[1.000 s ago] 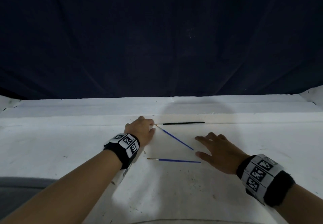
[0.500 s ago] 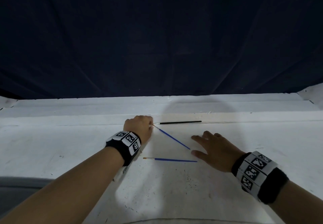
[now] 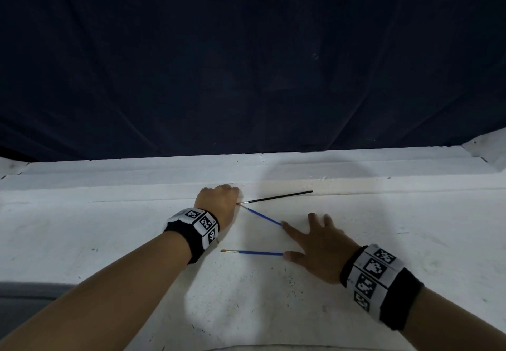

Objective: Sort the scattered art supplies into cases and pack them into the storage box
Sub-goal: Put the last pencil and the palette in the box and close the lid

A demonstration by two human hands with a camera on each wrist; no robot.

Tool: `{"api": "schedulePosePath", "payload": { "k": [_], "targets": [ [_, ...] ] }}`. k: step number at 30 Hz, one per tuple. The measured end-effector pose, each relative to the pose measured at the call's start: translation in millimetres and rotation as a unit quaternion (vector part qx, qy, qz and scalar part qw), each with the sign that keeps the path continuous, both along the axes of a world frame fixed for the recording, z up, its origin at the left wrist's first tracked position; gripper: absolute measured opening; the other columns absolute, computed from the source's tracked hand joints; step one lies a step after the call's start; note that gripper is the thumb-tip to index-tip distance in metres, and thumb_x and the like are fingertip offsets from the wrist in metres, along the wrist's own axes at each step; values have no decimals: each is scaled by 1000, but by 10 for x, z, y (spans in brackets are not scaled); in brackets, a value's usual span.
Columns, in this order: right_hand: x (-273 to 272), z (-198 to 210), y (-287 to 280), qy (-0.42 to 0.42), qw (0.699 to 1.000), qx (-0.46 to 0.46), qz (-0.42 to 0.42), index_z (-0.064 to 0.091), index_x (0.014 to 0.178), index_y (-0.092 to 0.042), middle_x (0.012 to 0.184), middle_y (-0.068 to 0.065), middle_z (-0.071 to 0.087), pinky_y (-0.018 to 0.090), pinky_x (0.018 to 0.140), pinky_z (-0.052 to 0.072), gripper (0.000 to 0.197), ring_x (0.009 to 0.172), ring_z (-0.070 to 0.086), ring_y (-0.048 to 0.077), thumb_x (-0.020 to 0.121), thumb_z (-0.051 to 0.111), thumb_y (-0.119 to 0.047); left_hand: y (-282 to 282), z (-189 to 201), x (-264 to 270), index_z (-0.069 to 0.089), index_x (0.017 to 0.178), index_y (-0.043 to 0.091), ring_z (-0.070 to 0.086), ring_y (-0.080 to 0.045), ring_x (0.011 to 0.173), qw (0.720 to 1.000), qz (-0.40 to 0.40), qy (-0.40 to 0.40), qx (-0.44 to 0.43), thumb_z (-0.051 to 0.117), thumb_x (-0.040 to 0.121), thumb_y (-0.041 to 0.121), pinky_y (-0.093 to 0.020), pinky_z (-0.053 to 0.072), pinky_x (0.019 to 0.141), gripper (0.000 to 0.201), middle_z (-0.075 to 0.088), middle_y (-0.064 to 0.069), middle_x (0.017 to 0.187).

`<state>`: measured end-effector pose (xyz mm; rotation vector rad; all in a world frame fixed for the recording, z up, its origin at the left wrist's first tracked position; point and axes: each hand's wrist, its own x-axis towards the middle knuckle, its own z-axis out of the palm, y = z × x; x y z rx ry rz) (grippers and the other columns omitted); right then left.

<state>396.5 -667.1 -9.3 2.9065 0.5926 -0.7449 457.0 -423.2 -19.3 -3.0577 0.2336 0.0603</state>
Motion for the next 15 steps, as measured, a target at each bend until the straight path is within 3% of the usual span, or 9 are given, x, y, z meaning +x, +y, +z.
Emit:
{"api": "schedulePosePath", "payload": {
  "k": [4,7,9,11,13,15],
  "targets": [
    [-46,-25,87,7,1000,-20,13,-6,154,-43,160,19,0,61,114,28,68,145,4,54,98,29,-63,92,29,-88,52,114,17,58,-28,107,997,-12,67,-23,38,101,22,-37,46,87,19,56,-3,120],
    [-48,48,61,-3,999,2,38,2,157,-36,163,12,3,54,115,30,66,149,8,42,102,32,-55,183,47,-198,50,115,13,60,-31,107,995,-17,94,3,37,101,25,-39,46,88,22,55,-5,122],
    [-36,65,35,-42,995,30,82,16,157,-27,162,5,12,45,117,29,61,149,15,25,103,36,-48,227,40,-318,49,113,12,61,-32,104,994,-25,106,7,37,101,25,-39,46,87,22,56,-7,119],
    [-31,15,27,-65,989,68,111,32,152,-21,159,0,24,35,113,29,52,146,23,17,104,39,-41,263,37,-480,50,112,12,61,-32,101,992,-37,119,-2,37,100,26,-39,47,87,23,56,-7,117],
    [-63,-33,47,-75,985,101,121,45,145,-18,153,-1,36,33,105,34,42,139,35,18,104,41,-32,279,60,-664,51,109,13,61,-31,98,991,-51,121,-9,40,99,29,-37,48,85,22,56,-6,113],
    [-90,-76,97,-129,971,134,153,64,123,-17,131,2,58,39,89,47,28,115,60,23,97,52,-20,266,99,-842,52,104,15,61,-29,93,989,-66,129,-14,44,97,31,-34,47,79,19,56,-5,109]
  ]
}}
